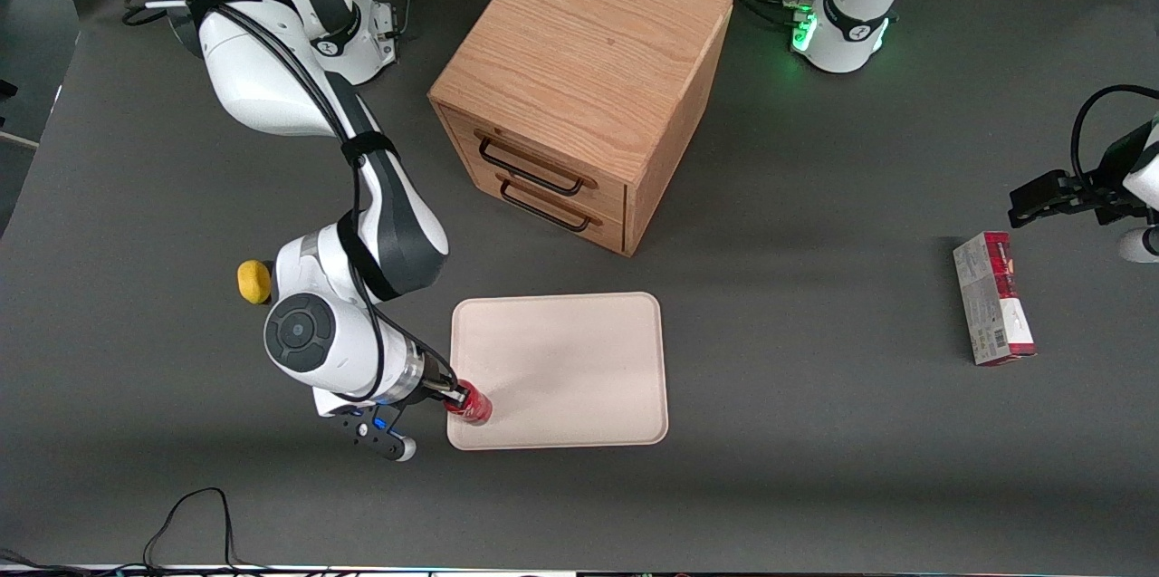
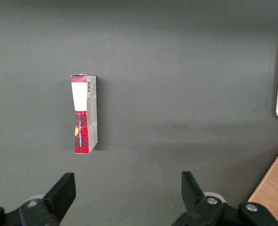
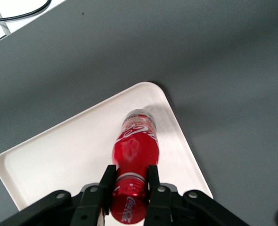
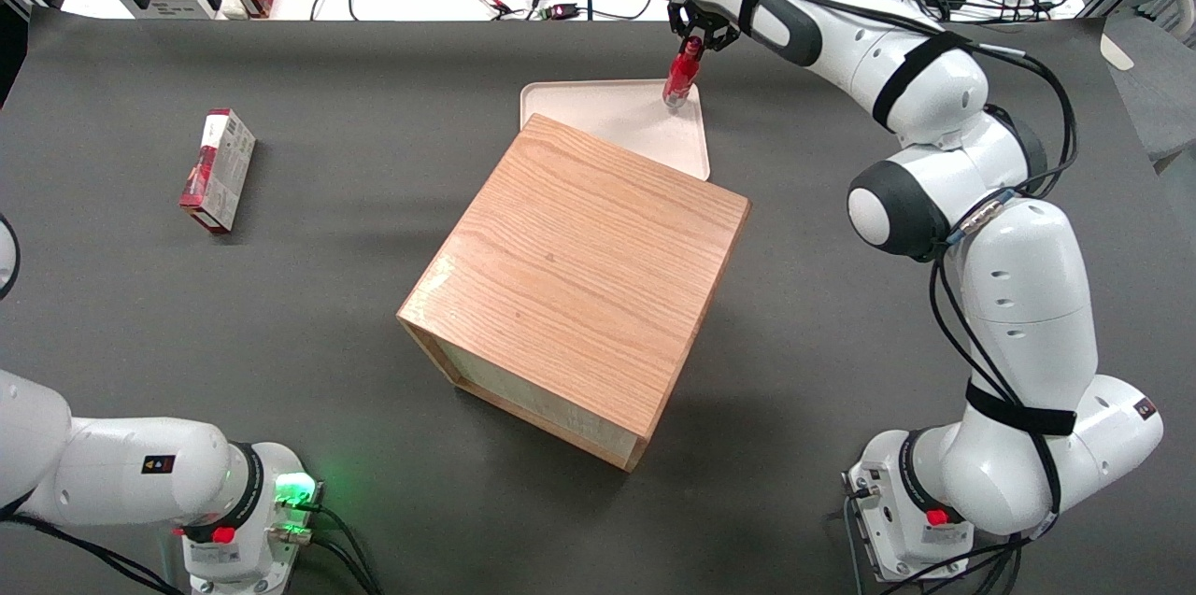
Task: Place coke bottle on tray
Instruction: 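Lower the bottle onto the tray and open the right gripper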
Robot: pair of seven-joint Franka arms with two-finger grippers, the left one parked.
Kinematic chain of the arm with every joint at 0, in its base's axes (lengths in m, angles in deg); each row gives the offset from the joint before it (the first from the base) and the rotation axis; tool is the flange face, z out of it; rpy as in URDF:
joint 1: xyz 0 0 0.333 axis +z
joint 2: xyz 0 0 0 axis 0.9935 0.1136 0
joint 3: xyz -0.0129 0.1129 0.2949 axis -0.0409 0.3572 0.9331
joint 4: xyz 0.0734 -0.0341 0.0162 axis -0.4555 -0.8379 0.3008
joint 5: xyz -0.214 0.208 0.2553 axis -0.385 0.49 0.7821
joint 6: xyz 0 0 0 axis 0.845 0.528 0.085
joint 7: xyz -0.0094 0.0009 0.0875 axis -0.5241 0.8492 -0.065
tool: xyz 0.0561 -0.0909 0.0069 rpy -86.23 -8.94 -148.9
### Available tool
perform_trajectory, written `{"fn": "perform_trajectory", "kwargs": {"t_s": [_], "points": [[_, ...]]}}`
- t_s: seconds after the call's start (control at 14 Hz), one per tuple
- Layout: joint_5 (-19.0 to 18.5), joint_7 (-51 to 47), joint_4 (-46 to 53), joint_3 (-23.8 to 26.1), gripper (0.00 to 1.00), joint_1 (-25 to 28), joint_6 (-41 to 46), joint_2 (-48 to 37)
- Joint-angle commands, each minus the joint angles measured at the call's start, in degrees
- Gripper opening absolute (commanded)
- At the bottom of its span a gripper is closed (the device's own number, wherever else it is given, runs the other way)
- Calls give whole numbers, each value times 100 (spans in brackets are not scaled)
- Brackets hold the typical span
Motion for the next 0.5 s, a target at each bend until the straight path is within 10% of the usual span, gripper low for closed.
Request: {"fn": "perform_trajectory", "kwargs": {"t_s": [0.0, 0.21, 0.36, 0.43], "points": [[-126, -150, 247, -11, 0, 66, -55, 148], [-126, -124, 247, -20, 0, 39, -29, 139], [-126, -115, 238, -29, 96, 30, -11, 130], [-126, -115, 247, -29, 100, 30, -3, 122]]}}
